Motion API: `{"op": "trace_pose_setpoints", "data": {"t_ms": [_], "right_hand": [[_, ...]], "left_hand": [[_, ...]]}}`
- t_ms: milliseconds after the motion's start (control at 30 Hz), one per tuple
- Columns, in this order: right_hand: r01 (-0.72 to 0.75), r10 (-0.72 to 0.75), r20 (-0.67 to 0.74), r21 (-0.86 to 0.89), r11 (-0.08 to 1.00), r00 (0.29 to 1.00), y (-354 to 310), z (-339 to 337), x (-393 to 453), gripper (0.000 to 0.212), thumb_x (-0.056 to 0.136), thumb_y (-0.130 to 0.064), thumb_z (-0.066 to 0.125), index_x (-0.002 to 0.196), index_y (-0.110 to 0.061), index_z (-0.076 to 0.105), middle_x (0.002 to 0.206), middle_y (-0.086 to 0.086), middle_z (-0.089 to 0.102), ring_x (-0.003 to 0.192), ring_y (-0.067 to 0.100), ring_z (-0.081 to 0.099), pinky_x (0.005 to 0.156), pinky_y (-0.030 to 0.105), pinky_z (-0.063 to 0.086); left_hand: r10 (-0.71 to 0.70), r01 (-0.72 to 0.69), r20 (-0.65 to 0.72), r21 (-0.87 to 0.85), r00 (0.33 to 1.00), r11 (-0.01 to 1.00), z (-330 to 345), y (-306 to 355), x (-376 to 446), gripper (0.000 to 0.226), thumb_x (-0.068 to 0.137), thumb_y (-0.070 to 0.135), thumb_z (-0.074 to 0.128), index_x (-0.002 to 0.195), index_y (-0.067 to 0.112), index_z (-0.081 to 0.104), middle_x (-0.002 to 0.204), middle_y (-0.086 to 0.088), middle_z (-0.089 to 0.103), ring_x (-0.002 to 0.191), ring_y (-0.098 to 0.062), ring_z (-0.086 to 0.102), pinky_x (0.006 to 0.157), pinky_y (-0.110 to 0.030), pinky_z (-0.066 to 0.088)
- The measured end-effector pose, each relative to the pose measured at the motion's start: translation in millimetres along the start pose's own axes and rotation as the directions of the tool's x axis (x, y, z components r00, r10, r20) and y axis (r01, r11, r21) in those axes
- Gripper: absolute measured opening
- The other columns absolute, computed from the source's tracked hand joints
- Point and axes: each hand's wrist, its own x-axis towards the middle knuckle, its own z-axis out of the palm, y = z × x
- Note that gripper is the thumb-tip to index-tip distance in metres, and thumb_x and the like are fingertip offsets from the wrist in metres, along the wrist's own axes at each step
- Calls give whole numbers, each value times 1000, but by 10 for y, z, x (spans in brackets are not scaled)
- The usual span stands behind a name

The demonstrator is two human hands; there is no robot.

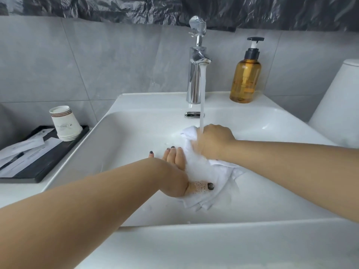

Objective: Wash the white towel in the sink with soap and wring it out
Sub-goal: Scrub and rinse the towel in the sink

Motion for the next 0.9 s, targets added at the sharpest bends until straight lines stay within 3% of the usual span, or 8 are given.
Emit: {"op": "trace_pose_setpoints", "data": {"t_ms": [167,267,433,533,633,700,833,900], "right_hand": [[100,-105,54,88,991,993,-59,-207,-521,35,96,-40,38,129,-40,50,117,-2,52,87,20,46,72,31,37],[157,-157,70,2,988,985,-34,-182,-694,31,98,-44,41,121,-25,51,131,3,42,83,19,44,69,31,32],[24,-24,14,5,1000,1000,115,-22,-126,33,91,-40,48,120,-27,57,92,-7,52,81,21,55,58,28,34],[13,-13,39,4,1000,999,120,7,-67,31,93,-44,43,115,-28,57,94,-6,50,80,22,52,58,29,33],[-74,25,177,277,958,984,157,-88,-103,32,96,-50,45,90,-21,59,77,-6,47,71,19,50,60,29,36],[-248,125,251,551,797,960,192,-223,-137,36,92,-47,54,95,-12,63,71,-3,50,65,16,49,58,27,37],[-452,327,373,866,214,868,229,-387,-203,47,88,-45,60,121,-12,58,111,8,65,99,26,63,87,34,51],[-415,328,378,908,48,866,187,-442,-255,57,84,-44,64,128,-10,56,121,9,65,107,26,63,94,35,50]], "left_hand": [[14,-14,17,47,1000,999,-37,19,-68,87,104,51,24,147,-4,-28,161,-15,-28,151,-23,-22,121,-56,-5],[17,-20,26,126,1000,992,-59,28,-60,79,105,30,27,145,-8,-30,159,-19,-31,150,-27,-24,120,-59,-4],[25,-25,8,36,1000,999,-31,9,8,80,104,33,27,147,-4,-30,161,-17,-29,151,-25,-22,120,-58,-6],[37,-38,-16,-28,999,999,-18,-4,31,86,104,47,26,148,0,-30,161,-13,-28,151,-22,-22,120,-57,-7],[55,-56,-25,-47,998,997,1,-25,46,89,104,50,28,147,1,-33,161,-12,-29,151,-22,-23,120,-57,-6],[91,-94,-45,-62,995,994,-8,-53,48,89,104,44,32,147,1,-33,161,-12,-29,151,-23,-23,122,-54,-4],[184,-202,-118,-159,976,966,-23,-170,147,102,100,53,45,151,3,-27,163,-9,-25,151,-23,-23,124,-47,0],[231,-270,-159,-299,960,915,-91,-228,128,99,88,68,53,154,7,11,163,-7,5,153,-22,2,122,-42,16]]}}
